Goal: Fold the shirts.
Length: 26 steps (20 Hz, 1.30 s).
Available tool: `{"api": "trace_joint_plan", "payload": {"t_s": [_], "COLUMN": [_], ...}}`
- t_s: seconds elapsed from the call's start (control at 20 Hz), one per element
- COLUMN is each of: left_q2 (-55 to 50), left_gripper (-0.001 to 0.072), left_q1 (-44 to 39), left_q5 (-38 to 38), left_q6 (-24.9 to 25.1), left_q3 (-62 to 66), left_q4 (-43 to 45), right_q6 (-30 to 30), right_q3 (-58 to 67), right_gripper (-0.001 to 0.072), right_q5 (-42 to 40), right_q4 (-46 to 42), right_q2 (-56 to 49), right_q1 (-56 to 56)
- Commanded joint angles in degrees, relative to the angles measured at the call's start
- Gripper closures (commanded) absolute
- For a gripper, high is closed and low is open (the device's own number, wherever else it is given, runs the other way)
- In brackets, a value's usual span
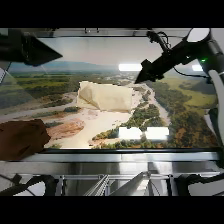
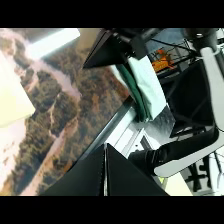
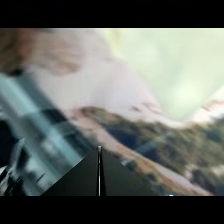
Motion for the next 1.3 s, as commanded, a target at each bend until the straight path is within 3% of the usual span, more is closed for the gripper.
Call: {"api": "trace_joint_plan", "payload": {"t_s": [0.0, 0.25, 0.5, 0.55, 0.6, 0.65, 0.8, 1.15, 1.2, 1.25], "left_q2": [8.0, 12.1, 12.0, 12.0, 12.0, 12.0, 12.0, 12.0, 12.0, 12.0], "left_gripper": [0.0703, 0.0703, 0.0703, 0.0703, 0.0703, 0.0703, 0.0703, 0.0703, 0.0703, 0.0703], "left_q1": [2.7, 2.3, 2.3, 2.3, 2.3, 2.3, 2.3, 2.3, 2.3, 2.3], "left_q5": [2.7, 6.7, 6.7, 6.8, 6.9, 7.6, 9.3, 9.1, 9.1, 9.1], "left_q6": [4.8, 7.2, 9.7, 10.2, 10.2, 10.2, 10.2, 10.2, 10.2, 10.2], "left_q3": [-16.7, -29.3, -33.5, -33.4, -33.4, -33.4, -33.4, -33.4, -33.4, -33.4], "left_q4": [-0.1, -0.1, -0.1, -0.1, -0.1, -0.2, -0.3, -0.3, -0.3, -0.3], "right_q6": [11.0, 11.0, 10.6, 10.7, 10.6, 10.6, 4.6, 1.5, -0.4, -4.2], "right_q3": [-12.2, -15.4, -15.4, -15.4, -15.4, -15.4, -15.4, -15.4, -15.4, -15.3], "right_gripper": [0.0692, 0.0692, 0.0673, 0.0423, 0.0113, 0.002, 0.002, 0.0032, 0.0163, 0.0484], "right_q5": [-13.2, -29.1, -25.8, -25.7, -25.2, -24.9, -24.9, -25.0, -25.6, -25.8], "right_q4": [-14.5, -14.4, -10.6, -10.1, -8.4, -5.9, 3.6, 15.8, 18.0, 20.8], "right_q2": [8.1, 0.3, -6.3, -7.0, -7.8, -8.9, -12.8, -18.6, -18.8, -18.8], "right_q1": [-1.0, -1.0, -1.0, -1.0, -0.9, -0.8, 1.0, 5.2, 5.3, 5.1]}}
